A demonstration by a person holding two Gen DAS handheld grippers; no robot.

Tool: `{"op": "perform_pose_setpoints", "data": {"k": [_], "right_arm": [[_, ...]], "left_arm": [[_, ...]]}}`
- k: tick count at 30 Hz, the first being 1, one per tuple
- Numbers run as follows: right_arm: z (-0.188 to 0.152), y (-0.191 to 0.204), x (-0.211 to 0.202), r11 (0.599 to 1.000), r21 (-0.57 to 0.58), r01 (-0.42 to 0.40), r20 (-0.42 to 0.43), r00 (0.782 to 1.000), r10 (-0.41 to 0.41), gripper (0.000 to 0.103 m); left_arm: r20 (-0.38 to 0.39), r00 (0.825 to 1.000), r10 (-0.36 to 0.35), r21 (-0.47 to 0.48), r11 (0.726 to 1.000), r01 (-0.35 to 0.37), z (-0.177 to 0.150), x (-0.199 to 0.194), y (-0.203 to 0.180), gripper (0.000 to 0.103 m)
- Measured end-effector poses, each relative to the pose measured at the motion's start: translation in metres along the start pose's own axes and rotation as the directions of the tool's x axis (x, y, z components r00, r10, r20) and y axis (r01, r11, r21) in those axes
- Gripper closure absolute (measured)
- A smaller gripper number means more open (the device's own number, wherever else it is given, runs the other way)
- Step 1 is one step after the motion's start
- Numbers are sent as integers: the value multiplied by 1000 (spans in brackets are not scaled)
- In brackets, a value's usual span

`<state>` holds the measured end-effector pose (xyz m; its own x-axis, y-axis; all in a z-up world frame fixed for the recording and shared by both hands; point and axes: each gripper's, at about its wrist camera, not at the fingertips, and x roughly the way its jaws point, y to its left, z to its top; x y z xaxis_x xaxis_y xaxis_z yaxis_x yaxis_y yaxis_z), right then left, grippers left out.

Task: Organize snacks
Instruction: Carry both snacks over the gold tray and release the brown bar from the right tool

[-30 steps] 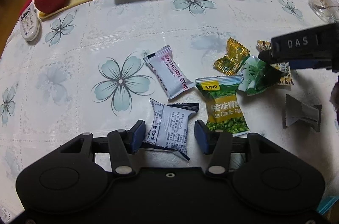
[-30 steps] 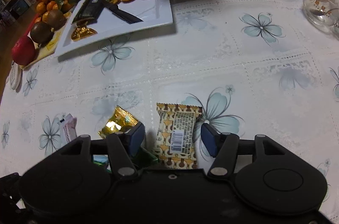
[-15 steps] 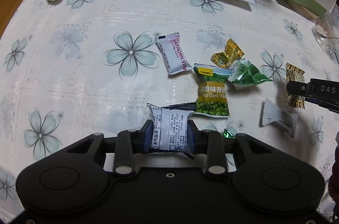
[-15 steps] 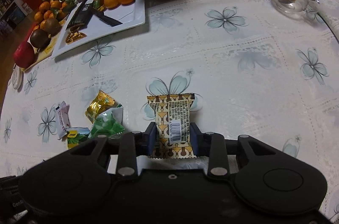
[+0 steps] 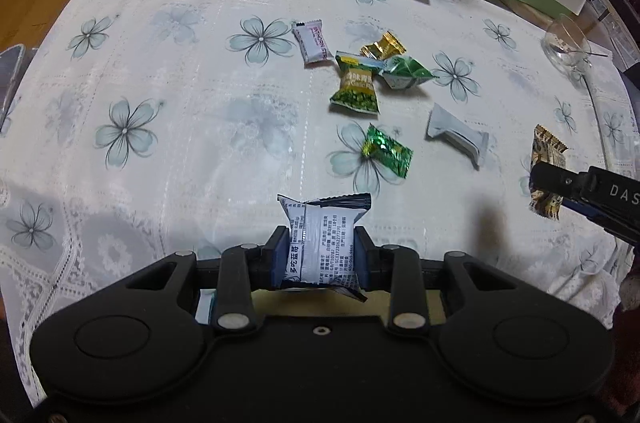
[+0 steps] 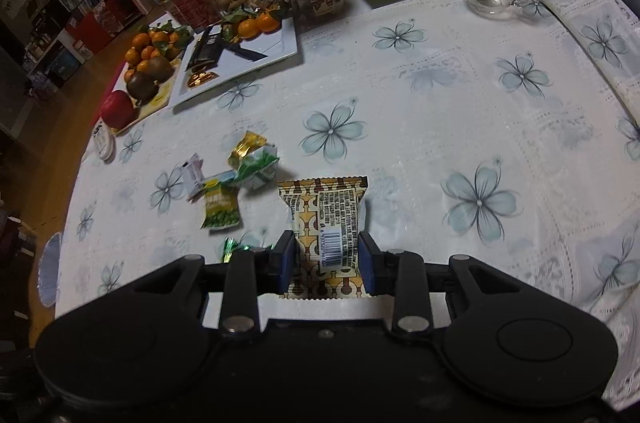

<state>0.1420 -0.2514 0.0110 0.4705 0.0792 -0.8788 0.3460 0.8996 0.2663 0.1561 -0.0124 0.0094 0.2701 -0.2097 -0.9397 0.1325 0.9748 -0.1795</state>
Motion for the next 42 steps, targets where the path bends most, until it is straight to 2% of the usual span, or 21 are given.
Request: {"op": "perform_pose_setpoints", "data": {"k": [6,9,19,23,32,42], "right_arm": [[-66,4,-49,998,9,-55,5,999,54,68],[-96,2,-70,998,13,-54,14,998,54,68],[-177,-5,-123,1000,-25,15,75,997,-13,68],[-201,-8,-132,998,-49,47,78,996,-43,68],[-225,-23,-131,997,-34,66,41,997,-64,68],[-223,-19,-128,997,-45,68,31,997,-67,68]], "left_arm": [[2,1000,-9,-6,1000,9,-53,-22,-4,61],[24,1000,18,1,1000,-18,-76,-30,-7,61],[99,988,117,67,990,-124,-142,-45,-28,61],[85,988,131,94,986,-138,-160,-41,-35,61],[27,991,130,106,986,-132,-174,-32,-37,61],[20,990,141,87,986,-142,-175,-32,-33,61]]}}
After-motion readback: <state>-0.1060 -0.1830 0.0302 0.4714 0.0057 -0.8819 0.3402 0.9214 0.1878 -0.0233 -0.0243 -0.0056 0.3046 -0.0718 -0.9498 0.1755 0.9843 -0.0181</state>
